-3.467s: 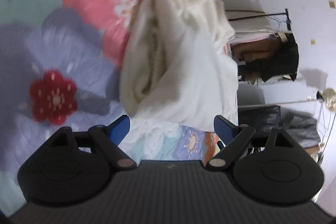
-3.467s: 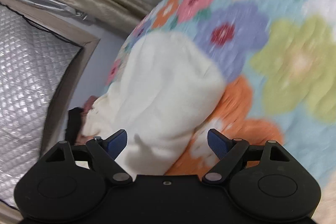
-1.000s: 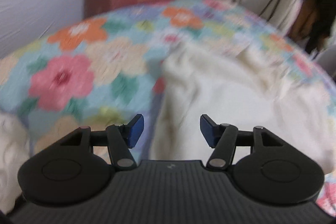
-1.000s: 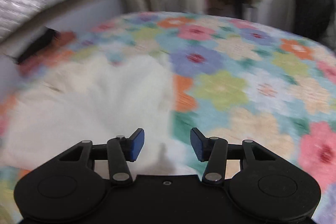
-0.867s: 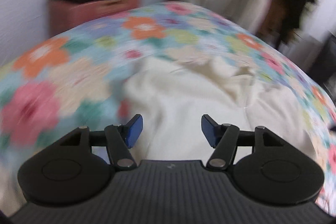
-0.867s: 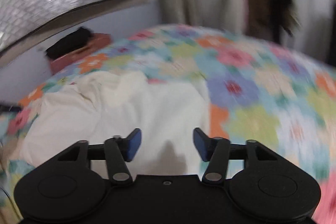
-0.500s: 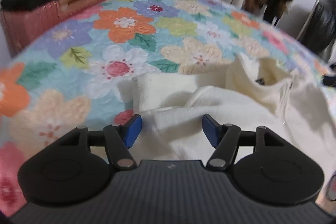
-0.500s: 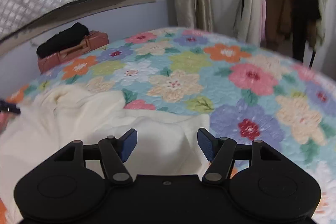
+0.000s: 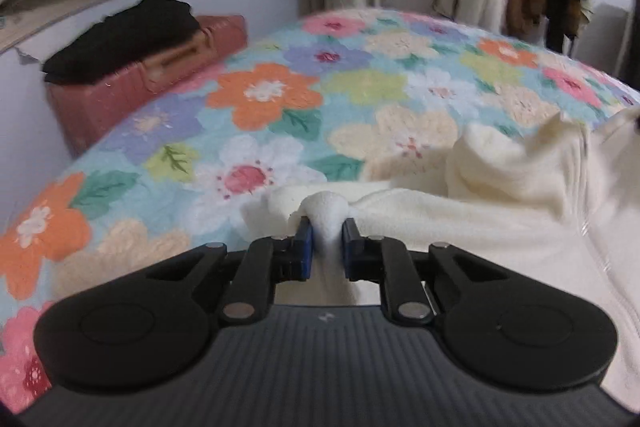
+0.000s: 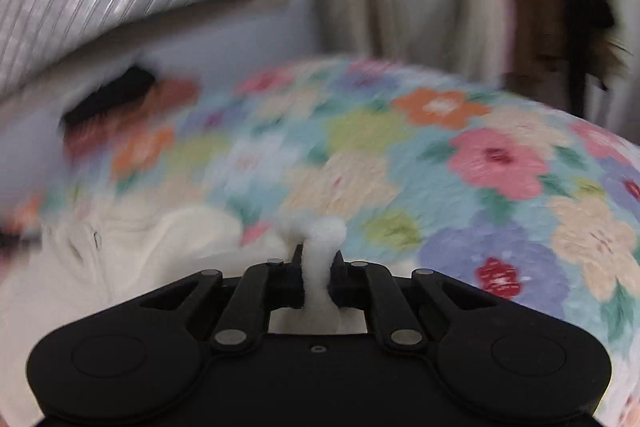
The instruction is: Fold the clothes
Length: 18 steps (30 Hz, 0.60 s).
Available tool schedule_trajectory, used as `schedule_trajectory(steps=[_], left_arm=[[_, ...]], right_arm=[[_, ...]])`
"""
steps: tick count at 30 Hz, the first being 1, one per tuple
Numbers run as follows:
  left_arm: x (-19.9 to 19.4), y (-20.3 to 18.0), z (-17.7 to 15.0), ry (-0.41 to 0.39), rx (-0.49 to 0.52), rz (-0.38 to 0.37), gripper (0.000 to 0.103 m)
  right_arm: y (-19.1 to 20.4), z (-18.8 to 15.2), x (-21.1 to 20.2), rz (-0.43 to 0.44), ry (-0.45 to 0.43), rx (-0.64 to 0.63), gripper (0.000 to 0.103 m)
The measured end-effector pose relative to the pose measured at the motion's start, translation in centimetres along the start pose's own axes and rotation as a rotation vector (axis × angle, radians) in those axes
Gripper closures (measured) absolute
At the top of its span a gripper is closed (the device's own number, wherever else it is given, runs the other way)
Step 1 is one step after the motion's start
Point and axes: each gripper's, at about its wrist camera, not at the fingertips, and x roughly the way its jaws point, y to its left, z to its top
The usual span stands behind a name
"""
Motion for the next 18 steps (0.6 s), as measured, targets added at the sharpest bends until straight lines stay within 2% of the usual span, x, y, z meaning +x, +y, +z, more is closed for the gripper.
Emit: schedule_trajectory(steps=[1,2,4,5,7,8,10,11,13,15,16,18], left_arm=[[0.9,0.2,-0.3,0.036,-0.012,0.008,0.089],[2.3,0.3,-0.7,0.097,-0.027,0.013,0.088],[3.4,0.2,-1.1,0.139,-0.025,0.027,0.087],[3.4,-0.2,-0.9,0.146,0.000,0.042,0.086],[2.6,-1.3,-0.2,0.160,0.055,0.086,0.082],[1.9,-1.6,0.3,0.155,0.066,0.097,0.080],[0.3,-1.7,1.4,0.120,0.064,0.093,0.075],[-0.6,-1.5,2.1,0.090,0.051,0.075,0.067],[-2.3,-1.1,3.2,0.031,0.000,0.026,0.060],[-3.2,-1.3,4.1,-0.005,-0.045,-0.071,0.059],[-3.3,-1.8,4.5,0.004,-0.053,-0.141,0.056],[-1.8,-3.6,4.7,0.100,-0.044,-0.282,0.054]], right_arm=[[-0.3,-0.5,0.3,-0.025,0.013,-0.009,0.094],[-0.3,-1.4,1.4,-0.048,0.068,-0.032,0.094],[-0.5,-3.2,3.3,-0.086,0.146,-0.049,0.091],[-0.5,-3.8,4.0,-0.100,0.170,-0.049,0.085],[0.0,-3.7,4.3,-0.120,0.180,-0.055,0.081],[0.4,-3.2,3.8,-0.137,0.163,-0.051,0.070],[1.1,-2.2,2.8,-0.170,0.128,-0.046,0.066],[1.5,-1.8,2.2,-0.179,0.106,-0.058,0.064],[3.2,-0.6,1.0,-0.157,0.056,-0.099,0.057],[5.0,0.4,0.4,-0.094,0.034,-0.132,0.053],[5.9,0.7,0.5,-0.041,0.053,-0.133,0.052],[7.6,1.1,0.9,0.069,0.101,-0.134,0.051]])
